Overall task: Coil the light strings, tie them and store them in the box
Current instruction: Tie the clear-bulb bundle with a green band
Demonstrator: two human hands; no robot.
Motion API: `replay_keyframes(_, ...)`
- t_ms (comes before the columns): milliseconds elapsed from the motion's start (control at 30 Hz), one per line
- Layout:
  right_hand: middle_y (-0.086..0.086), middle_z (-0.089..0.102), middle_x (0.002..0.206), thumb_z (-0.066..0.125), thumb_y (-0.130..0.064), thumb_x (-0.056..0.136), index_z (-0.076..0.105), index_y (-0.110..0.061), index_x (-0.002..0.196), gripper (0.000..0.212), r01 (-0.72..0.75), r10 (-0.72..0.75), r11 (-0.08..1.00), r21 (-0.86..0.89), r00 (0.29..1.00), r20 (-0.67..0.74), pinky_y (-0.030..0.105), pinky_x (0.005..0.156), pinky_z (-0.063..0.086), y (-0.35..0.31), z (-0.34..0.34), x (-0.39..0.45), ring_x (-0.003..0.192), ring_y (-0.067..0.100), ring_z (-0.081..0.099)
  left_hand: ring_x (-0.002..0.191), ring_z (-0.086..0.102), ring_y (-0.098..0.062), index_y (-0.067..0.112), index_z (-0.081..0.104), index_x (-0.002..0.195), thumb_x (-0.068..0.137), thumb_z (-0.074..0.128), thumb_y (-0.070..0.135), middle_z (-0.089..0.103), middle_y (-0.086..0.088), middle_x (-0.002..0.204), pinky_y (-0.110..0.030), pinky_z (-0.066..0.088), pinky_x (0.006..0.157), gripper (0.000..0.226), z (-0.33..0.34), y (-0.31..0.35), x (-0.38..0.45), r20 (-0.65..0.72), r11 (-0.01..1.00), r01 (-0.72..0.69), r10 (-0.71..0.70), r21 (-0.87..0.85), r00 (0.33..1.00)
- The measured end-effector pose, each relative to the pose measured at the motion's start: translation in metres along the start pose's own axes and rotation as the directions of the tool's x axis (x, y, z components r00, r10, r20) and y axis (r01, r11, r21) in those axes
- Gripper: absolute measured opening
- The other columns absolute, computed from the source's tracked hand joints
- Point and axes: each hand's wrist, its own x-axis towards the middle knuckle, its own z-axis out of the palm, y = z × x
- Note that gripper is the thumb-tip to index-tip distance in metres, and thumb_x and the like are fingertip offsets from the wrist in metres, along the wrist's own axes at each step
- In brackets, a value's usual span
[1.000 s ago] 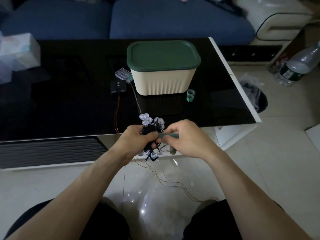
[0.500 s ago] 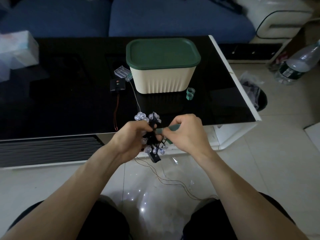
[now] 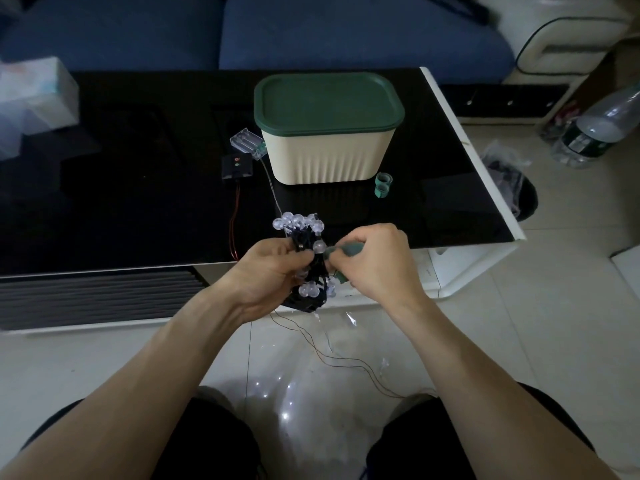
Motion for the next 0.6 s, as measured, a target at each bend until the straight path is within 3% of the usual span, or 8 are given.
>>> replay_keyframes(100,-0.009,0.073,0.068,0.083,-0.026,0.080,0.080,-0.022,0.074,0.007,-0.060,0.049,0.989,0.134,0.996,0.078,0.025,0.055,0.055,-0.002,-0.004,0.000,0.056,0.006,0.066,0.087,0.069,-0.021,-0.004,0.061,0.107,0.099,0.045,0.001,0.071,-0.014,0.085,-0.035,0.057,0.085,0.019,0.000,0.001,-0.002,-0.023,0.997,-0.040,0.042,0.062,0.999)
replay_keyframes(167,-0.007,0.073,0.065,0.084,-0.028,0.080,0.079,-0.019,0.076,0.011,-0.140,0.113,0.965,0.224,0.985,0.127,0.020,0.048,0.050,-0.004,-0.007,0.000,0.050,0.004,0.063,0.097,0.066,-0.029,-0.008,0.062,0.108,0.099,0.047,0.003,0.068,-0.021,0.096,-0.040,0.053,0.095,0.021,0.001,0.001,-0.002,-0.043,0.995,-0.052,0.055,0.079,0.998)
replay_keyframes(267,-0.001,0.073,0.064,0.083,-0.025,0.078,0.077,-0.020,0.071,0.011,-0.238,0.190,0.936,0.259,0.962,0.197,0.024,0.047,0.044,-0.007,-0.010,0.000,0.044,0.004,0.055,0.098,0.065,-0.032,-0.014,0.060,0.107,0.101,0.045,0.005,0.065,-0.026,0.098,-0.042,0.051,0.099,0.025,0.004,-0.001,-0.001,-0.086,0.994,-0.055,0.063,0.092,0.994)
replay_keyframes(400,0.004,0.074,0.067,0.080,-0.025,0.079,0.078,-0.016,0.068,0.014,-0.263,0.199,0.943,0.206,0.937,0.287,0.028,0.049,0.041,-0.008,-0.011,-0.001,0.043,0.008,0.051,0.095,0.067,-0.030,-0.006,0.065,0.097,0.103,0.043,0.012,0.070,-0.021,0.090,-0.039,0.054,0.094,0.029,0.005,-0.009,0.001,-0.114,0.989,-0.048,0.064,0.139,0.991)
replay_keyframes(533,-0.001,0.071,0.059,0.078,-0.024,0.076,0.075,-0.021,0.057,0.020,-0.222,0.201,0.969,0.106,0.963,0.181,0.023,0.050,0.049,-0.011,-0.005,-0.006,0.045,0.006,0.057,0.098,0.067,-0.036,-0.010,0.064,0.101,0.105,0.041,0.017,0.069,-0.030,0.102,-0.040,0.055,0.091,0.036,0.009,-0.012,0.000,-0.161,0.980,-0.058,0.089,0.192,0.983)
replay_keyframes(600,-0.003,0.069,0.055,0.077,-0.024,0.075,0.073,-0.021,0.054,0.022,-0.164,0.160,0.985,0.051,0.984,0.077,0.016,0.048,0.046,-0.013,0.001,-0.009,0.048,0.007,0.061,0.089,0.066,-0.034,-0.009,0.064,0.103,0.106,0.040,0.018,0.070,-0.027,0.097,-0.041,0.054,0.086,0.036,0.011,-0.015,0.002,-0.183,0.974,-0.072,0.113,0.217,0.977)
